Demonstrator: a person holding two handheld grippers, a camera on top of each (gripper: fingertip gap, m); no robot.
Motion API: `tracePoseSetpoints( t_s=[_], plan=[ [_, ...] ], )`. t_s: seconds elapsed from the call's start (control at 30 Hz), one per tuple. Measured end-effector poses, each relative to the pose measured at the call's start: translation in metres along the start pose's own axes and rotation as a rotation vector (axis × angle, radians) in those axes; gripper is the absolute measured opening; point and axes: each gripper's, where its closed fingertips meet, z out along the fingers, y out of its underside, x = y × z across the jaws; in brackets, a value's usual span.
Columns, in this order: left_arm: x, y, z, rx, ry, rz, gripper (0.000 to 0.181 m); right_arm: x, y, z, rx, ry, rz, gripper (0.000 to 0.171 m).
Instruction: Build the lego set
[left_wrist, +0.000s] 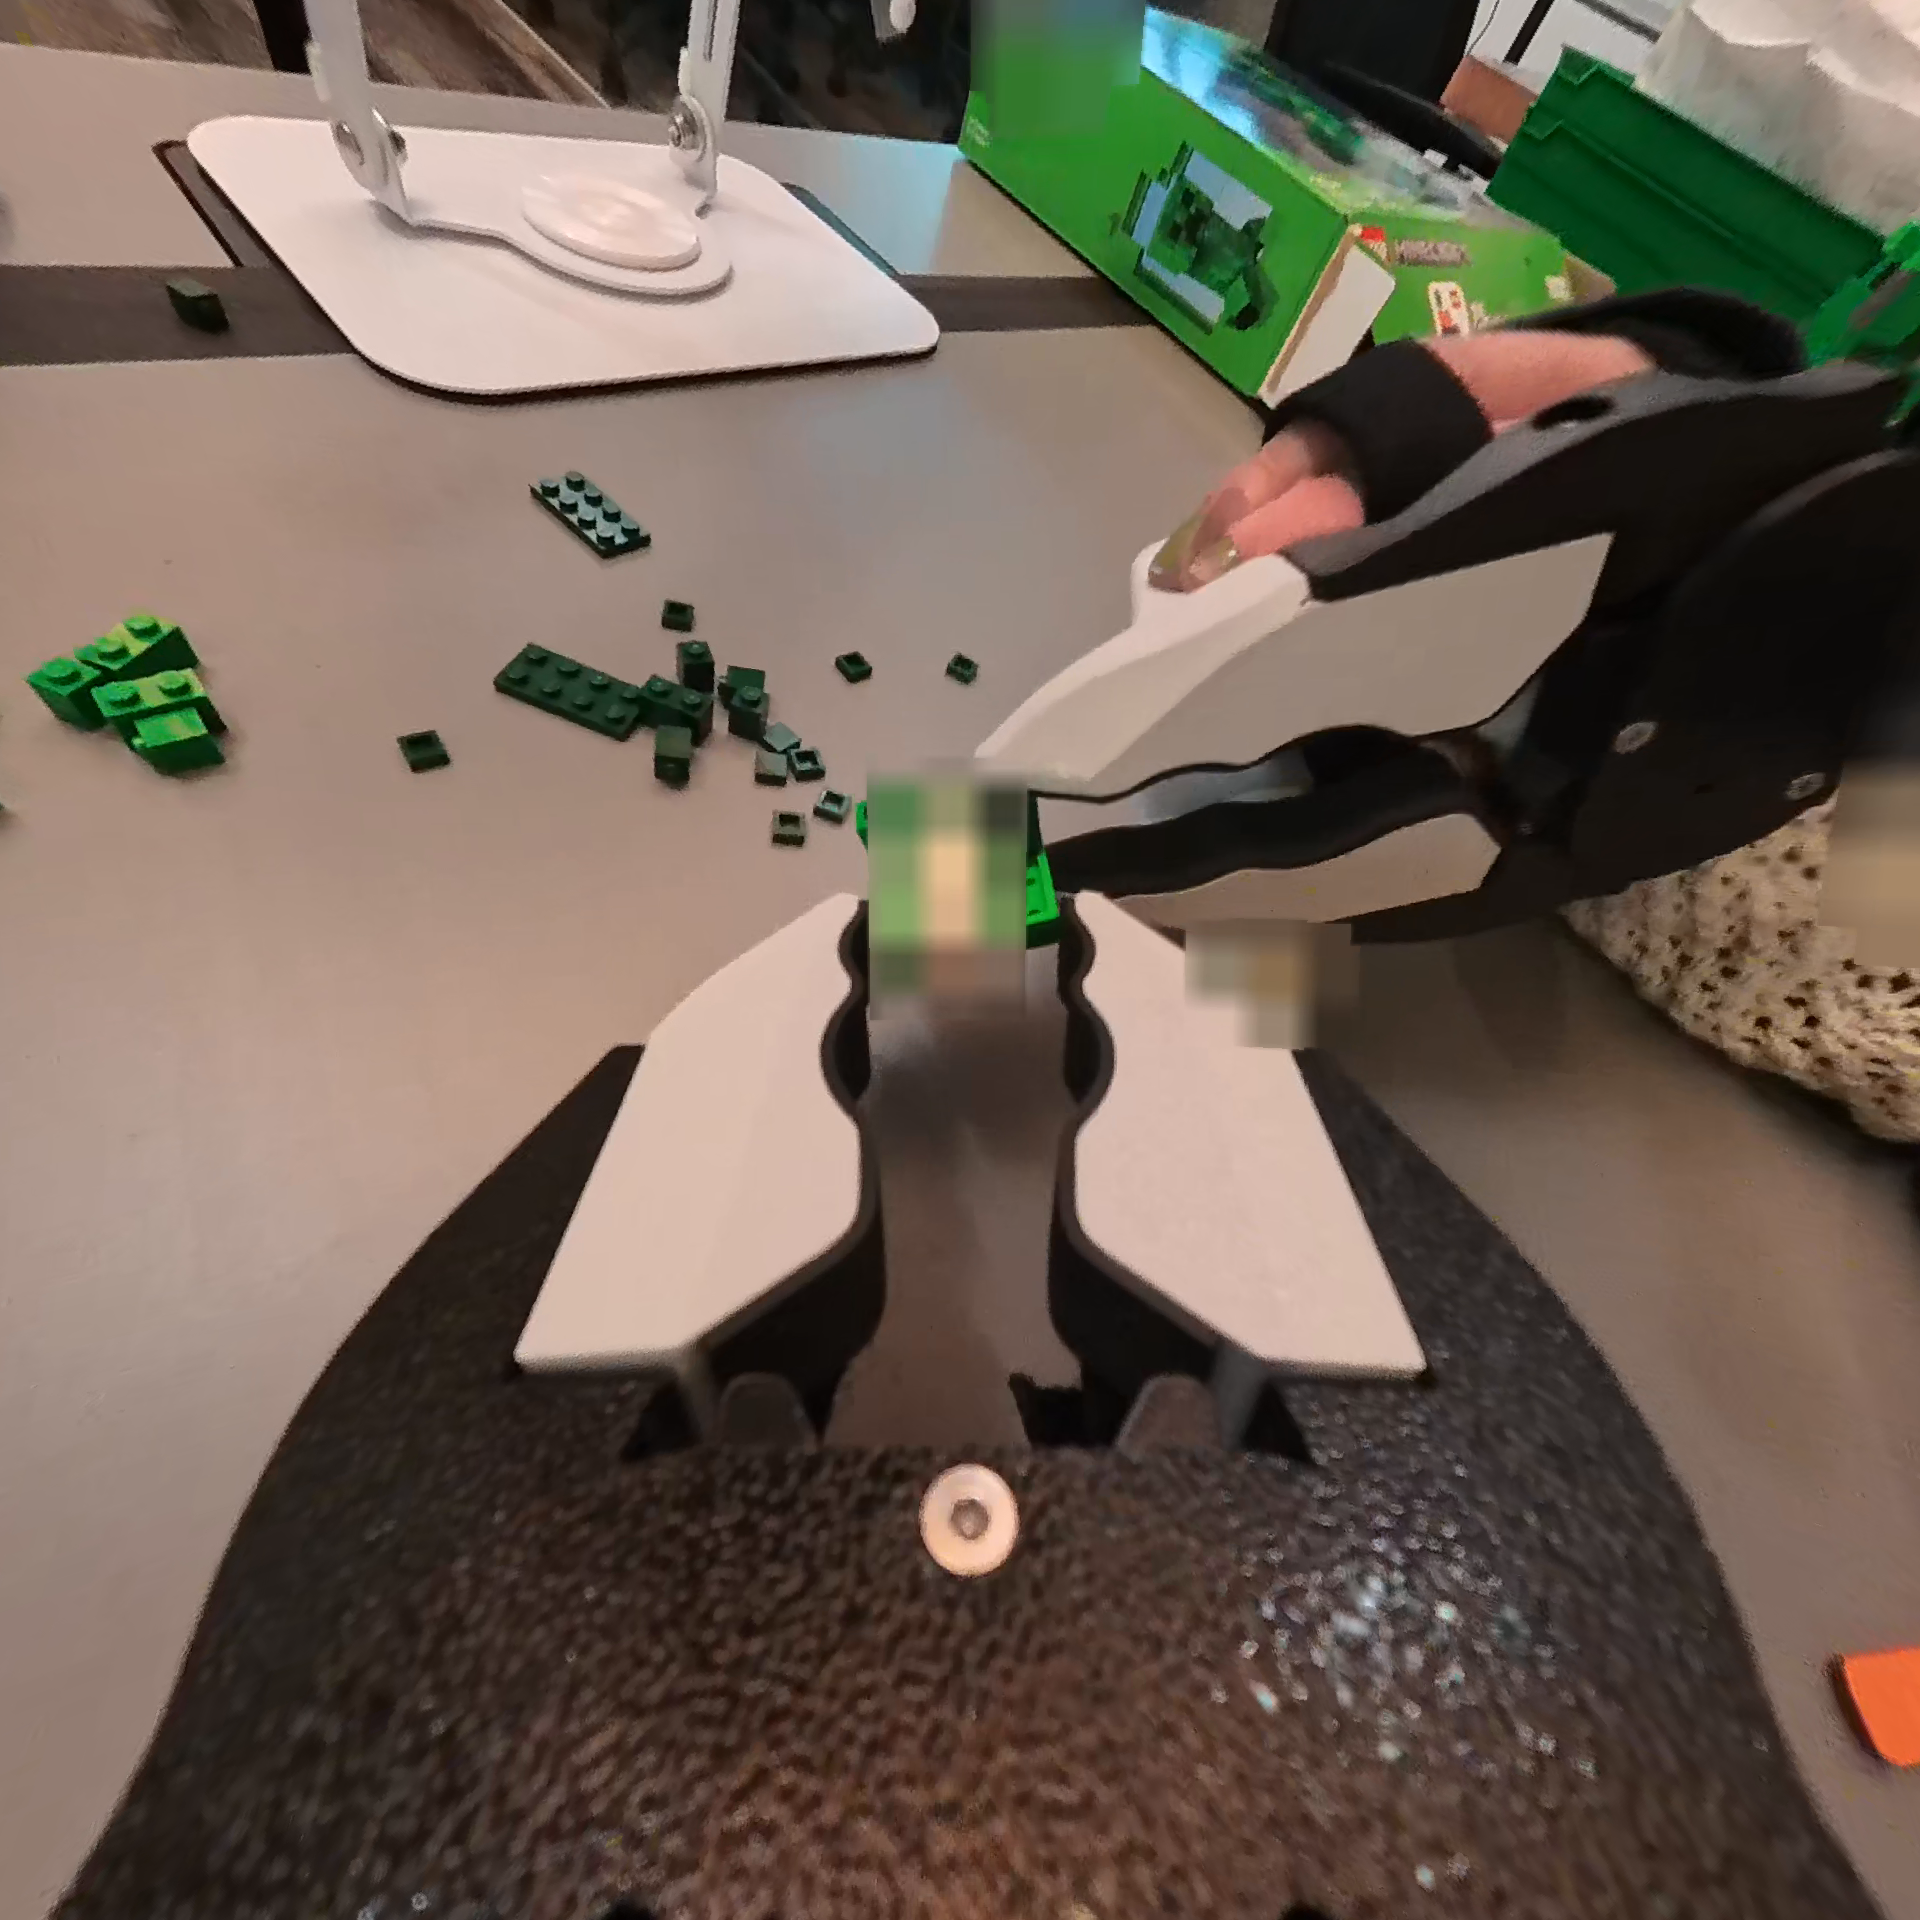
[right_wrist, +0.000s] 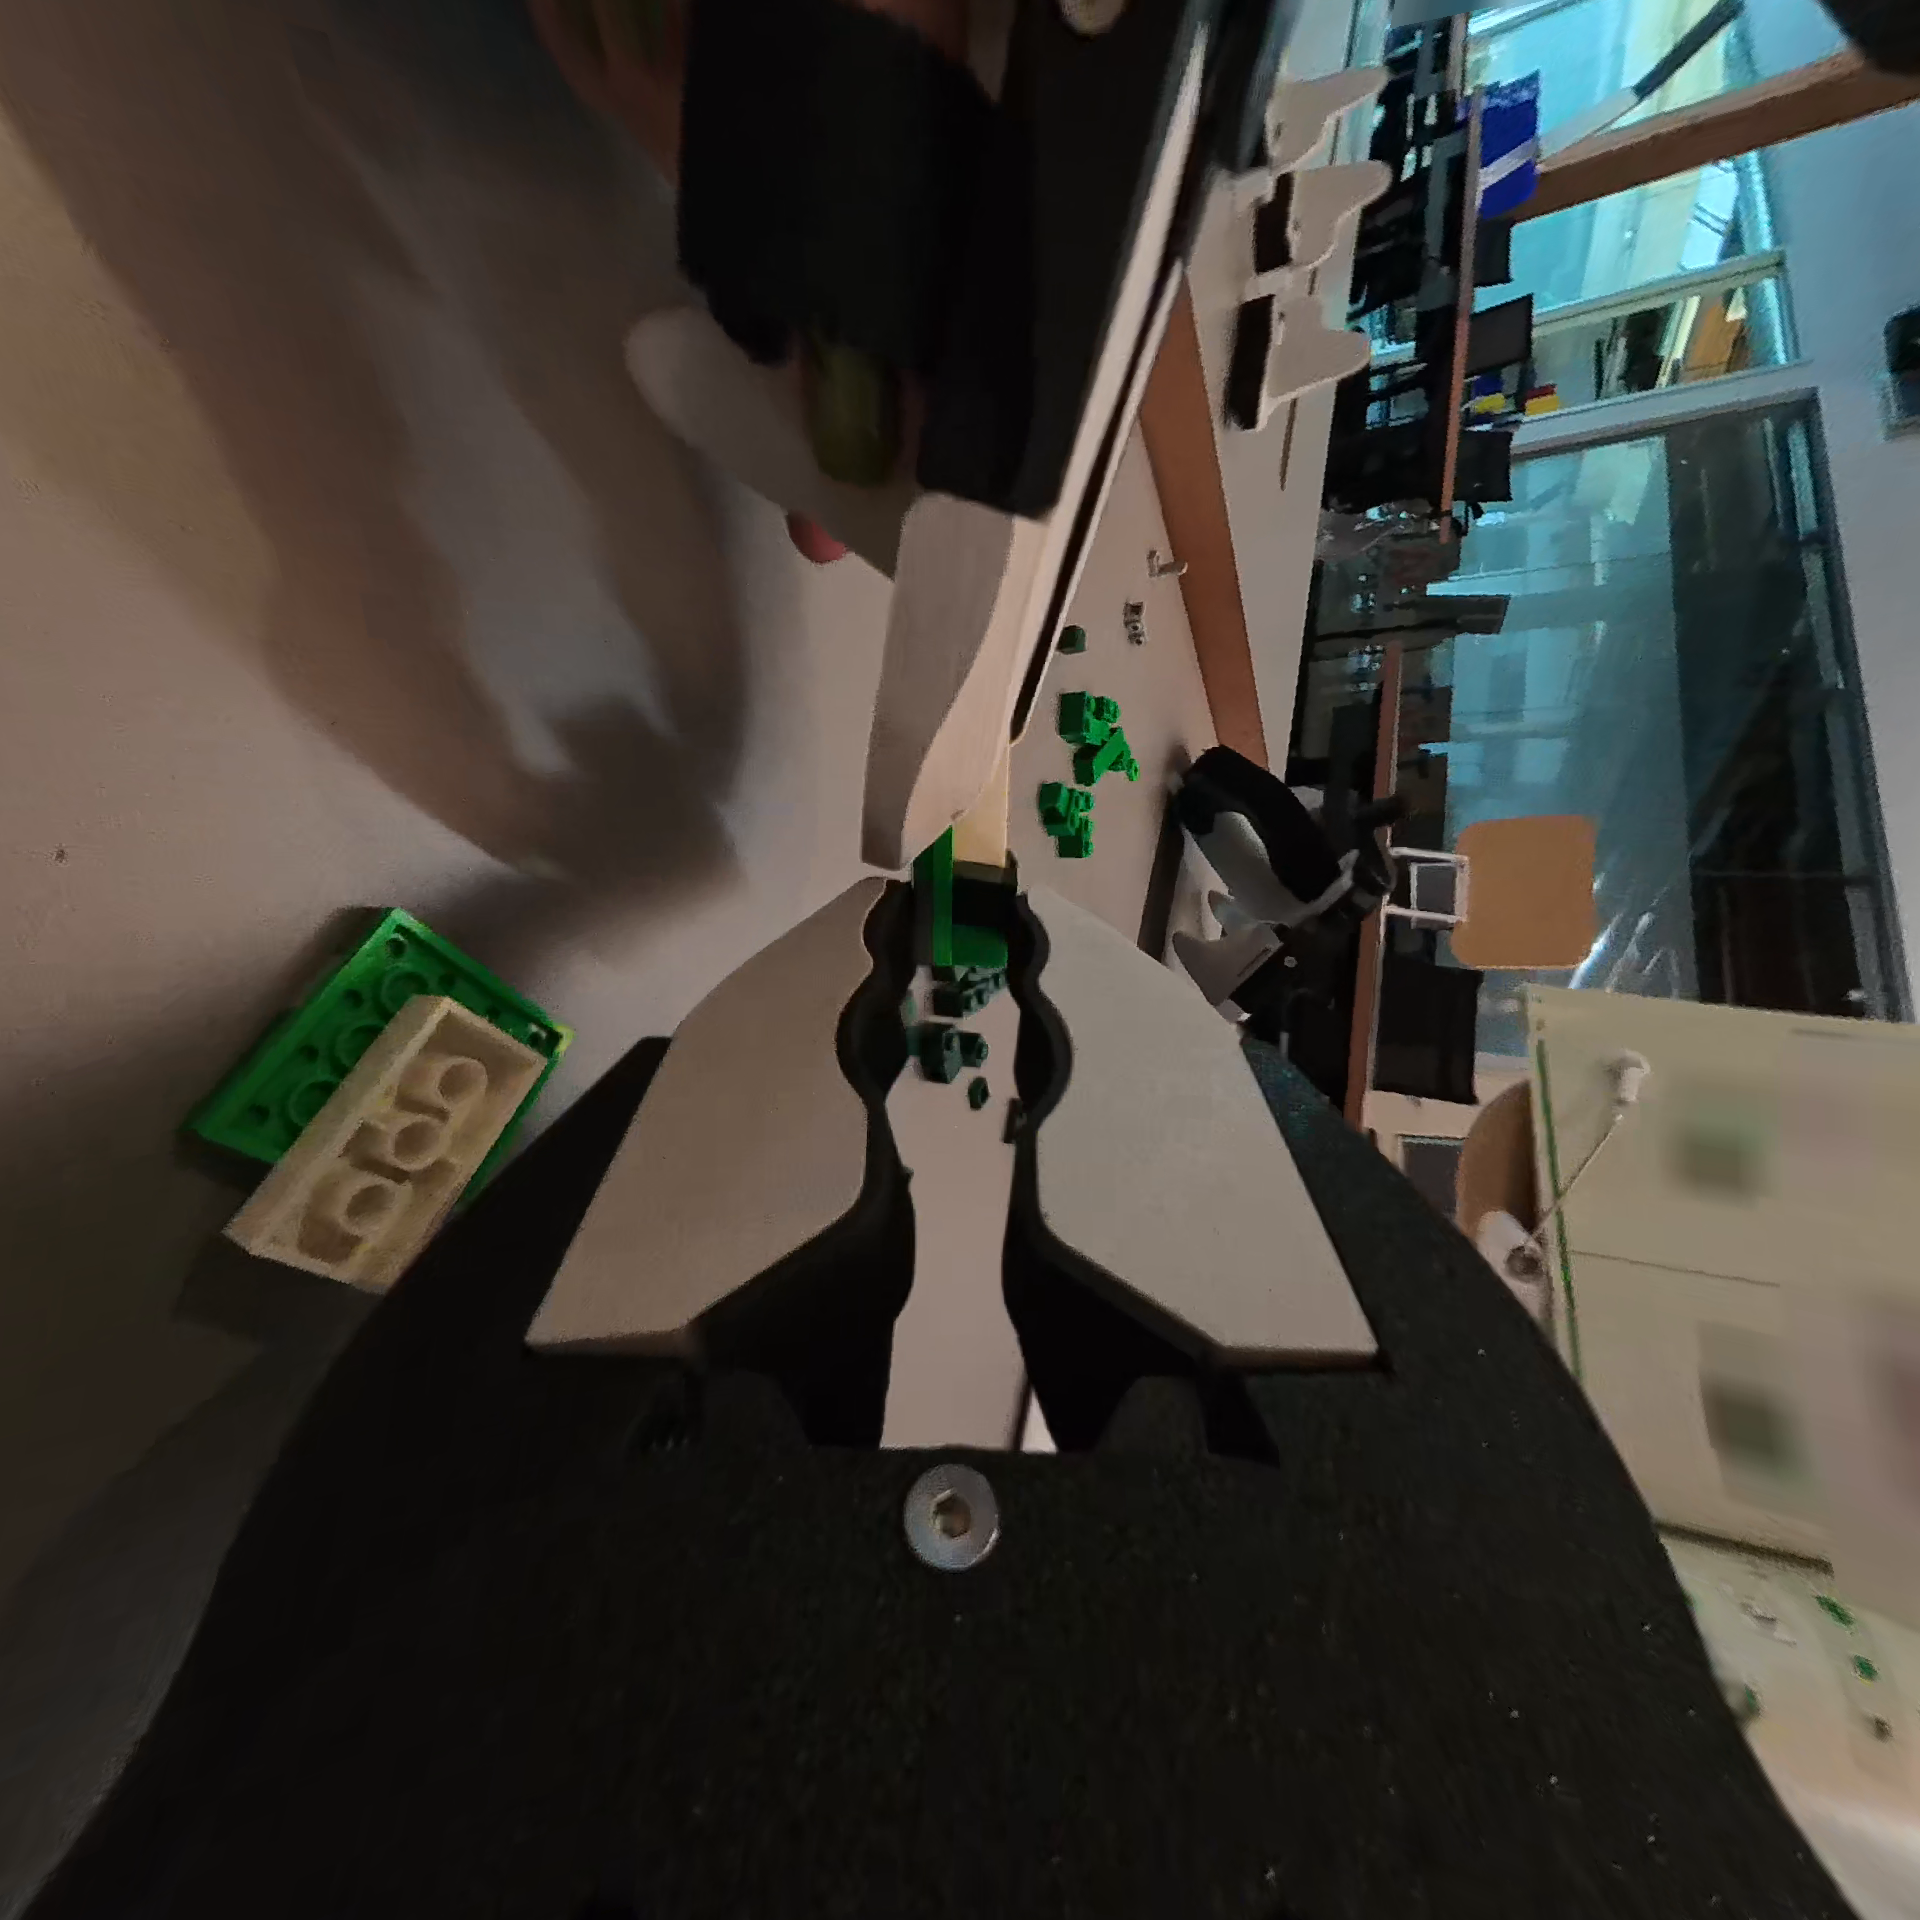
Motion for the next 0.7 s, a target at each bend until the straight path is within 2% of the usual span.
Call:
tracePoseSetpoints(
  t_s=[0.1, 0.27, 0.37, 0.7],
  plan=[
    [0.0, 0.005, 0.003, -0.028, 0.0, 0.002, 0.033, -0.003, 0.001, 0.0, -0.029, -0.008, -0.073, 0.017],
    [-0.002, 0.006, 0.002, -0.028, 0.016, -0.072, 0.033, -0.003, 0.0, 0.004, 0.011, -0.033, 0.152, 0.02],
    [-0.004, 0.011, 0.003, -0.057, 0.007, -0.072, 0.034, -0.005, 0.001, 0.007, -0.008, -0.032, 0.132, 0.026],
    [0.0, 0.016, 0.005, -0.09, 0.037, -0.099, 0.033, -0.012, 0.0, 0.011, -0.018, -0.023, 0.0, 0.021]
  ],
)
